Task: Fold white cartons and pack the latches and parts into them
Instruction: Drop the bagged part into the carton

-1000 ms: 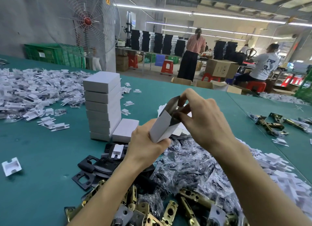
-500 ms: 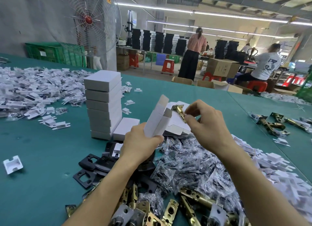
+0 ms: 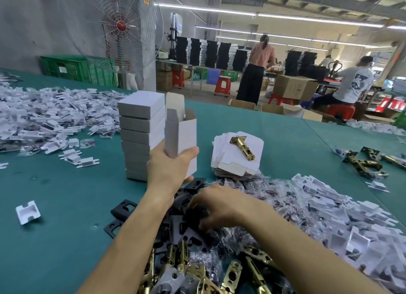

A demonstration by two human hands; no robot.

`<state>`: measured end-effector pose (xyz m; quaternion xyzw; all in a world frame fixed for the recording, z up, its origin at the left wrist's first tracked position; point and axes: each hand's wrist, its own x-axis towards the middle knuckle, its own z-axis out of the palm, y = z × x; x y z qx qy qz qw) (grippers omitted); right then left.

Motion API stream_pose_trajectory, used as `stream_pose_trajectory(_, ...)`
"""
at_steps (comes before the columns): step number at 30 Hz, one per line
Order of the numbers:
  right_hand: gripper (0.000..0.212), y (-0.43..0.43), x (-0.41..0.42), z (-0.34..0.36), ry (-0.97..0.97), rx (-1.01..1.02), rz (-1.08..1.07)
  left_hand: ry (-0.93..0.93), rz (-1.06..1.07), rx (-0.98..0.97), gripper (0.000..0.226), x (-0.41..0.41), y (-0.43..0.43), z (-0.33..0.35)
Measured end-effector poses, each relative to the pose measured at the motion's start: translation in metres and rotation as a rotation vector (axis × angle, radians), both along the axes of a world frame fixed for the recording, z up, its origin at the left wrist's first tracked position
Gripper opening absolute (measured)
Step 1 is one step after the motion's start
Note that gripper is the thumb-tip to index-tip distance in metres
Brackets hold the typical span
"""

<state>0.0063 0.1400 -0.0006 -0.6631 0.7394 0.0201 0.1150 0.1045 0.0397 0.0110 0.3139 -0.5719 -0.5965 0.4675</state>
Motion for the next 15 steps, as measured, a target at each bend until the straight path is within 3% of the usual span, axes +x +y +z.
stream_pose_trajectory(6, 0.047, -0.001, -0.001, -0.005, -0.016, -0.016, 0.016, 0.069, -0.049, 0.030, 0.033, -0.002, 0.006, 0.001)
stream_pose_trajectory(12, 0.033, 0.001, -0.004, -0.008, -0.047, -0.057, 0.019, 0.155, -0.094, -0.054, 0.025, 0.000, 0.013, 0.004)
stream_pose_trajectory(15, 0.025, 0.006, -0.009, 0.001, -0.137, -0.191, -0.062, 0.164, -0.155, -0.112, 0.034, 0.001, 0.016, 0.005)
